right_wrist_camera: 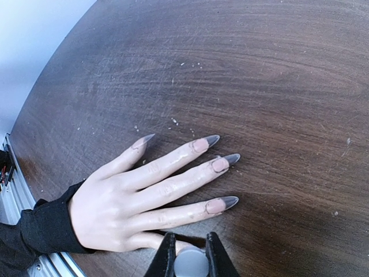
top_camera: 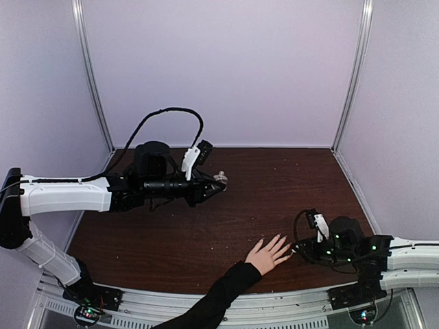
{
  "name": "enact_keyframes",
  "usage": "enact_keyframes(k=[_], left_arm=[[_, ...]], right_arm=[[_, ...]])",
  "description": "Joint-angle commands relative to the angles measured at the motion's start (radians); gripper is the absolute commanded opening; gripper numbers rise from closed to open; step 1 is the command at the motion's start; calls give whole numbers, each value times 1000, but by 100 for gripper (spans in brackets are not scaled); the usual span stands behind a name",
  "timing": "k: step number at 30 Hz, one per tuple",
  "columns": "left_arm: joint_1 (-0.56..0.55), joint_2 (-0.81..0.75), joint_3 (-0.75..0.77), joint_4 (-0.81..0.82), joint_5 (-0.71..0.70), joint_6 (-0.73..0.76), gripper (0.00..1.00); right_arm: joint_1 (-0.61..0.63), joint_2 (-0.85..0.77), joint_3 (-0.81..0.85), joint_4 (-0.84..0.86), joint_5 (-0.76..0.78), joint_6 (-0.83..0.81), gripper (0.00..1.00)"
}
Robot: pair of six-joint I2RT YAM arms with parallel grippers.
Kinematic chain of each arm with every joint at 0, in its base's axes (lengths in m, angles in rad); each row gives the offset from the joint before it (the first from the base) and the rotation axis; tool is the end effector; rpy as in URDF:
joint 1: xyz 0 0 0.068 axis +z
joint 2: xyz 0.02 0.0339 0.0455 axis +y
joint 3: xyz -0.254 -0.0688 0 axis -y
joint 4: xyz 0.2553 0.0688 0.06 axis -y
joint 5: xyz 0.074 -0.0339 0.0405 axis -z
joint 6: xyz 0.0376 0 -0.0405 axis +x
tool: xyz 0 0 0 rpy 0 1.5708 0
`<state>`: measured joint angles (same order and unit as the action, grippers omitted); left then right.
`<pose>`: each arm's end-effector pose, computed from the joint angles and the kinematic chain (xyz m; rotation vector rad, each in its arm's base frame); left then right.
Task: Paint the nails
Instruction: Paint the hand on the nail.
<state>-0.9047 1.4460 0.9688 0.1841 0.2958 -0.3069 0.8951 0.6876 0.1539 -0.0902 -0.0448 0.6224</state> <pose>0.2064 -0.2804 0.2698 0.7975 1.8393 -1.0868 0.1016 0.1295 0.1313 -0.3450 2.3166 0.8636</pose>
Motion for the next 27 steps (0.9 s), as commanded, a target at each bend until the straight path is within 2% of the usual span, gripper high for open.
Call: enact_keyframes(k=[1,18,27], left_arm=[[6,0,-1,63,13,0,0],[6,-9,-5,59,8,2,0],[6,-10,-10,63,7,1,0]], right_arm=[[11,15,-5,53,-19,-20,0],[14,79,9,71,-10,-15,0],[15,37,2,33,24,-1,0]])
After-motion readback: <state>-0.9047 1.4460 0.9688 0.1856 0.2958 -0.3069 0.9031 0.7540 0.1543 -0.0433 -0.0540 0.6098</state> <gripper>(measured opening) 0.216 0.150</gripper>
